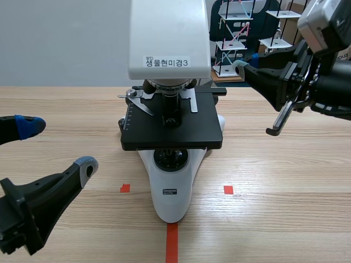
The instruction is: Return to the home posture
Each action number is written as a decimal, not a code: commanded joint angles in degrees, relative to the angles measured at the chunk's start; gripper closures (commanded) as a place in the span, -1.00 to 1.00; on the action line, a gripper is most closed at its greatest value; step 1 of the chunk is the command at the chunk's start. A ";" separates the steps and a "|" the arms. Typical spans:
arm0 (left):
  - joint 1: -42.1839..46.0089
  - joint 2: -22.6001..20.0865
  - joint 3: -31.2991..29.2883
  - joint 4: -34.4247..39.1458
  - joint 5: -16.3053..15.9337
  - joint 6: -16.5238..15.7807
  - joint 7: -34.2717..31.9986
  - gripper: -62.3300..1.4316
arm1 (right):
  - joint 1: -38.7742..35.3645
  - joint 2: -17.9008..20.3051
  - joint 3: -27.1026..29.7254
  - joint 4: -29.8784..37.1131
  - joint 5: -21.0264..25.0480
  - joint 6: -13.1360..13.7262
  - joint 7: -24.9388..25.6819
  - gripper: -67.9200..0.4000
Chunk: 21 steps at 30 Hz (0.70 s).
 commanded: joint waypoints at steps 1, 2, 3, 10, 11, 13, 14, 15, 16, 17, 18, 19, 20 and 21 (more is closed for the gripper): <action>0.31 0.00 0.00 0.55 -0.37 0.17 -0.81 -1.00 | 0.48 0.48 0.33 0.85 1.01 0.39 0.66 0.99; 0.31 0.00 0.00 0.55 -0.37 0.17 -0.81 -1.00 | 0.37 0.46 0.33 0.85 1.01 0.39 0.66 0.99; 0.31 0.00 0.00 0.55 -0.37 0.17 -0.79 -1.00 | 0.35 0.44 0.33 0.85 1.03 0.39 0.66 0.99; 0.31 0.00 0.00 0.55 -0.37 0.17 -0.81 -1.00 | -1.40 0.48 0.57 1.16 1.05 0.39 1.68 0.96; 0.31 0.00 0.00 0.55 -0.37 0.17 -0.81 -1.00 | -2.47 0.48 0.94 1.51 1.05 0.35 1.92 0.92; 0.31 0.00 0.00 0.55 -0.37 0.17 -0.81 -1.00 | -5.31 0.48 2.36 2.82 1.05 0.13 1.99 0.80; 0.31 0.00 0.00 0.55 -0.37 0.17 -0.81 -1.00 | -7.13 0.48 3.37 3.76 1.05 0.13 1.99 0.72; 0.31 0.00 0.00 0.55 -0.37 0.17 -0.79 -1.00 | -9.14 0.48 4.46 4.83 1.05 0.13 2.21 0.65; 0.31 0.00 0.00 0.55 -0.37 0.17 -0.79 -1.00 | -11.10 0.48 5.53 5.86 1.05 0.13 2.58 0.59; 0.31 0.00 0.00 0.55 -0.37 0.17 -0.81 -1.00 | -13.22 0.48 6.69 6.95 1.05 0.13 3.17 0.55; 0.31 0.00 0.00 0.55 -0.37 0.17 -0.81 -1.00 | -15.26 0.46 7.80 8.00 1.05 0.13 3.85 0.53; 0.31 0.00 0.00 0.55 -0.37 0.17 -0.81 -1.00 | -17.40 0.46 8.90 9.01 1.05 0.13 4.74 0.53; 0.31 0.00 0.00 0.55 -0.37 0.17 -0.81 -1.00 | -19.41 0.46 9.90 9.86 1.05 0.13 5.75 0.53; 0.31 0.00 0.00 0.55 -0.37 0.17 -0.81 -1.00 | -21.46 0.44 10.97 10.64 1.05 0.09 6.75 0.53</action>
